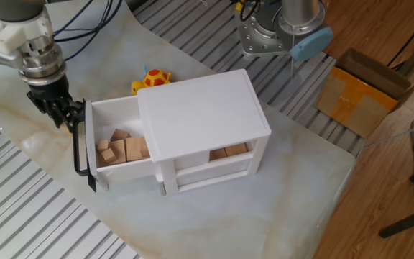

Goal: Take something out of a drawer

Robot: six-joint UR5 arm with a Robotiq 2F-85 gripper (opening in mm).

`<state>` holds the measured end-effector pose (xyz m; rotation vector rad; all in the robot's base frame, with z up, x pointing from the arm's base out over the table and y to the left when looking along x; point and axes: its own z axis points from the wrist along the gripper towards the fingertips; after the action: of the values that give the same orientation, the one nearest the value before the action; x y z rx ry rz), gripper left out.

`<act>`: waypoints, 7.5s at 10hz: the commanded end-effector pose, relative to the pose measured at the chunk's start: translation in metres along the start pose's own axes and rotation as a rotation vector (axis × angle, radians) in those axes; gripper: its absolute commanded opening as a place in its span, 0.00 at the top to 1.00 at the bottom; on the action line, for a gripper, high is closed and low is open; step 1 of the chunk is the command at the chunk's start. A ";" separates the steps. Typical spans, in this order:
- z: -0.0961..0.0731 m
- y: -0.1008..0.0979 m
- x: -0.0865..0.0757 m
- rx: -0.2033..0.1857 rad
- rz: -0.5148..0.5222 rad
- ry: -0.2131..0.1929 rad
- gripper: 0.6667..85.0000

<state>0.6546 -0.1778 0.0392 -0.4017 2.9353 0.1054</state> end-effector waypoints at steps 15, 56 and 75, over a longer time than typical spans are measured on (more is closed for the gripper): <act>-0.046 0.002 0.010 -0.007 -0.048 -0.005 0.42; -0.028 -0.020 0.004 0.069 -0.036 -0.005 1.00; -0.052 -0.010 0.022 0.053 -0.014 0.028 1.00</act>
<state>0.6231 -0.1973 0.0843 -0.4125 2.9721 0.0194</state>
